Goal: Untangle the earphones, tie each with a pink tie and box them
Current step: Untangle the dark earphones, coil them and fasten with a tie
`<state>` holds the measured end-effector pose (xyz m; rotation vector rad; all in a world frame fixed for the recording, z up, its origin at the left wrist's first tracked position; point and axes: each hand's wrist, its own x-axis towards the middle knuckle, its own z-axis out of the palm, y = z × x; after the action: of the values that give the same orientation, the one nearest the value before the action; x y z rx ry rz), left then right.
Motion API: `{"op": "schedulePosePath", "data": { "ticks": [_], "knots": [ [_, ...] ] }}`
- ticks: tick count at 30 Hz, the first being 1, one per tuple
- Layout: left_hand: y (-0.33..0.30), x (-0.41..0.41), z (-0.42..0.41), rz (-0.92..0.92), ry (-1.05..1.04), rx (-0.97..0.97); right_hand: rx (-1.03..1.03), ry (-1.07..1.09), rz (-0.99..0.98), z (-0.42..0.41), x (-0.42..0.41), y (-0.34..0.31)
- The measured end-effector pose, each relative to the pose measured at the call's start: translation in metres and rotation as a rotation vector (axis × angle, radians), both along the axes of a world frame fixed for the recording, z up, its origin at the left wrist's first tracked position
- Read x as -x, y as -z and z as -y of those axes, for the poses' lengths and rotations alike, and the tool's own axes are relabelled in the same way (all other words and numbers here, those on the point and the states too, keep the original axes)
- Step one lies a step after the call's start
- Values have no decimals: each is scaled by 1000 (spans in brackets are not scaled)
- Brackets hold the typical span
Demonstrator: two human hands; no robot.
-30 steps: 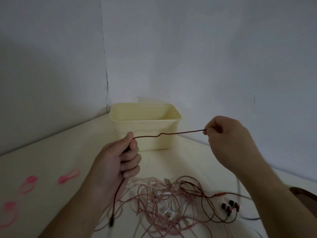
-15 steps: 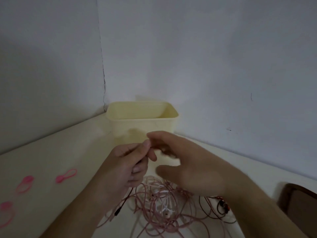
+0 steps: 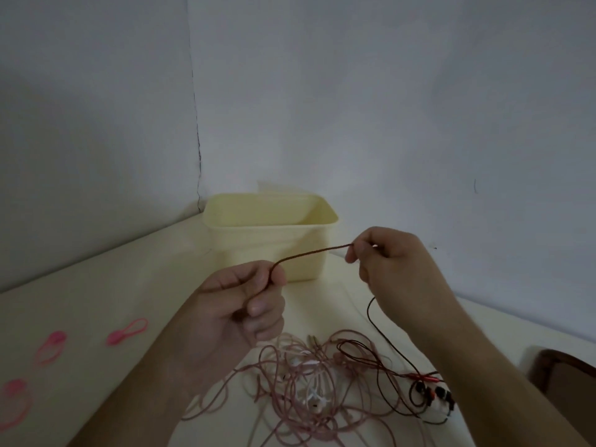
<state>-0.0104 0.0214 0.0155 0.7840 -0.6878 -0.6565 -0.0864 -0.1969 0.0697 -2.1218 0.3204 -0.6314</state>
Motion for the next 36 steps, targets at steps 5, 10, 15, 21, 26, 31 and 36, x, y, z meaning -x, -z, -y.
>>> {"op": "schedulePosePath", "data": {
  "ticks": [5,10,15,21,26,31,36],
  "knots": [
    [-1,4,1,-7,-171,52,90,-138,-158,-13,-1,9],
    [-9,5,4,-96,-460,70,263,-368,-293,-35,3,13],
    [-5,7,11,258,-711,-333,305,-449,-254,-48,8,10],
    [-5,15,14,331,-450,-439,227,-355,-95,-38,13,-3],
    [-4,20,16,116,-263,-283,155,-222,35,-27,8,4],
    [-6,22,18,-38,-350,-67,222,-298,-86,-36,4,17],
    [-8,17,17,15,-630,-131,366,-418,-227,-49,7,21]
  ]
}}
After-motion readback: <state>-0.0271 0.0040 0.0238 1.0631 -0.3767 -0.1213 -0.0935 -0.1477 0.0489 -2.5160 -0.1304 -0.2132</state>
